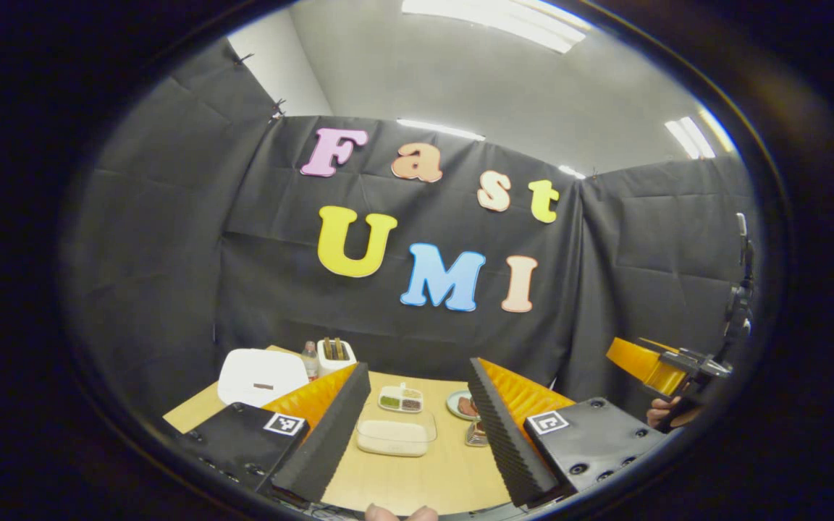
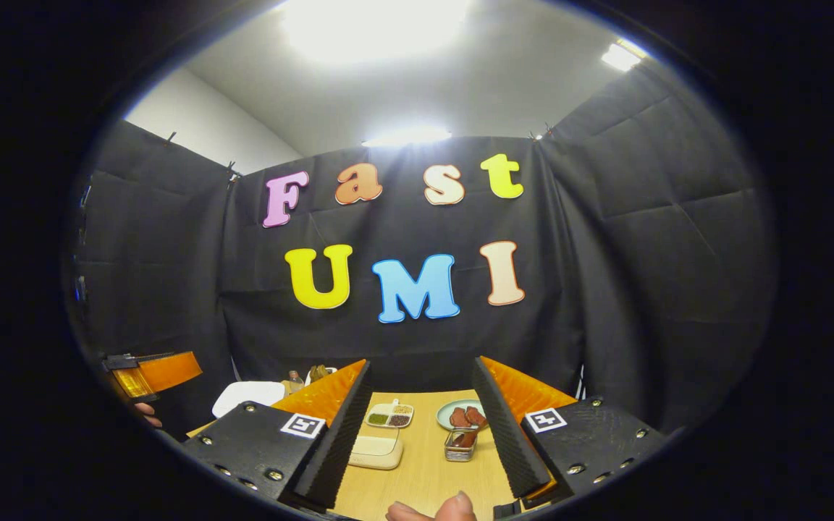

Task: Close the left gripper, press the button to open the rice cooker; take a wooden spoon from the chopstick holder with the right hand, scoop a spoonful of rice and pour it into the rice cooker, then put the wooden spoon back into the chopstick holder.

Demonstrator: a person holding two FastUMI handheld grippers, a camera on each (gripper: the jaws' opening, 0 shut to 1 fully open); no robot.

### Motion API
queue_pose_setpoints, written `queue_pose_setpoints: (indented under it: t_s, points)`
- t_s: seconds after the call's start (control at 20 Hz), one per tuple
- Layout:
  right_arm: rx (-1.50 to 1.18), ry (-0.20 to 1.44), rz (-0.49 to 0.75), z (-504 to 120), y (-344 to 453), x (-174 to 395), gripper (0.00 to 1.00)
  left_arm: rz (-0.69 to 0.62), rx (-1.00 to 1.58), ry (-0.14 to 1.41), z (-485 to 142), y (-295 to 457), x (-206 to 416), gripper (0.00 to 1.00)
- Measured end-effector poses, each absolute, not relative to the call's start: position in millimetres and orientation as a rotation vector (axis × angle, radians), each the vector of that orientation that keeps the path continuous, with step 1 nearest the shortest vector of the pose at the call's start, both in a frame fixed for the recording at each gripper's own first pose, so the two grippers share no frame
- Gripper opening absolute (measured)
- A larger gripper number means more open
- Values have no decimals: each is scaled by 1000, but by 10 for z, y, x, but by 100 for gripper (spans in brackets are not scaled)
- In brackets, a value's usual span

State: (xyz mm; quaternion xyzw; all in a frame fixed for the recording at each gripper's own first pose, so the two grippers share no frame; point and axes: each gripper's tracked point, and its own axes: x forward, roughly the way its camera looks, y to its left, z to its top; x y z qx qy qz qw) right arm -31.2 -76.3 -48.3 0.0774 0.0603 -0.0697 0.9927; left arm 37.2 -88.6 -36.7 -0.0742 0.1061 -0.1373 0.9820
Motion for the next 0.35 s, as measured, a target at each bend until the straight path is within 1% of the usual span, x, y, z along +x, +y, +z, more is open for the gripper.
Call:
queue_pose_setpoints:
  t_s: [0.2, 0.25, 0.35]
  points:
    - [128, 127, -118, -522, -581, -237, 85, -272, -156, 228, -422, -781, 426, 94]
    - [129, 124, -114, -508, -549, -232, 85, -272, -160, 228, -419, -745, 444, 97]
    - [123, 127, -112, -520, -498, -200, 85, -270, -152, 227, -427, -684, 505, 97]
